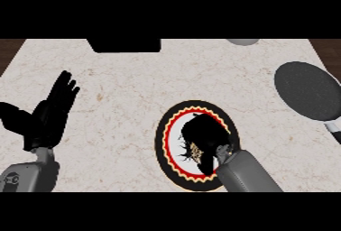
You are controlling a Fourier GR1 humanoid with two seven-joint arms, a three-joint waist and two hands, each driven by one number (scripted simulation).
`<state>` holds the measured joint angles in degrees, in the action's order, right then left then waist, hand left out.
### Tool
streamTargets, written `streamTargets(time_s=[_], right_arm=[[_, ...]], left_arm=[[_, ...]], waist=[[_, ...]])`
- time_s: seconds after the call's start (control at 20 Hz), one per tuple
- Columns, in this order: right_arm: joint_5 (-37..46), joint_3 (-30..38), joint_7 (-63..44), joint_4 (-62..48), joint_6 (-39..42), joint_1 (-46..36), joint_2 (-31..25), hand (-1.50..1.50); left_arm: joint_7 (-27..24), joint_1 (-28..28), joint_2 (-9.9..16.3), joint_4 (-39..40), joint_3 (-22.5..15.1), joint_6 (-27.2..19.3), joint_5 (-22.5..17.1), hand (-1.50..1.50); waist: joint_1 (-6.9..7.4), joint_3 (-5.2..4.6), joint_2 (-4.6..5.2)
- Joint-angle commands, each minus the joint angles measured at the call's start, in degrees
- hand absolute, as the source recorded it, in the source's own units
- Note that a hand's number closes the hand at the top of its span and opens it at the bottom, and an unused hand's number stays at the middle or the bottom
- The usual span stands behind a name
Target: Pick the cupcake from the plate and place it in the pan
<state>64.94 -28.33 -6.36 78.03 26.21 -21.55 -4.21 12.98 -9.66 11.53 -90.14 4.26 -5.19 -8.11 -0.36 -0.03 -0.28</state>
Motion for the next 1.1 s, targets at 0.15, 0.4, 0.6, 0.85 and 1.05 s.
streamTargets(time_s=[0.15,0.4,0.6,0.85,1.05], right_arm=[[-2.05,12.61,-6.4,10.97,-4.46,7.78,-6.19,1.5],[2.1,14.84,-6.64,25.44,-6.87,5.71,-12.55,1.5],[3.22,15.52,-11.73,39.38,-3.69,6.03,-12.04,1.5],[-3.09,25.74,-11.98,42.31,4.03,1.59,-13.39,1.5],[-6.56,32.56,-11.35,41.04,3.72,0.51,-13.81,1.5]], left_arm=[[0.56,0.18,0.92,-0.19,1.24,0.64,-0.68,0.0],[0.81,-0.24,-0.46,-0.31,-0.06,-1.02,0.99,0.0],[-0.16,2.11,-0.87,-1.77,-0.25,-0.35,0.62,0.0],[-0.34,0.61,0.21,0.31,1.89,1.88,-1.18,0.0],[-0.82,1.1,-0.02,-0.65,1.16,2.21,0.01,0.0]], waist=[[-1.15,0.02,-0.03],[-1.12,0.0,-0.22],[-0.86,-0.03,-0.32],[0.19,0.0,0.24],[0.3,0.01,0.28]])
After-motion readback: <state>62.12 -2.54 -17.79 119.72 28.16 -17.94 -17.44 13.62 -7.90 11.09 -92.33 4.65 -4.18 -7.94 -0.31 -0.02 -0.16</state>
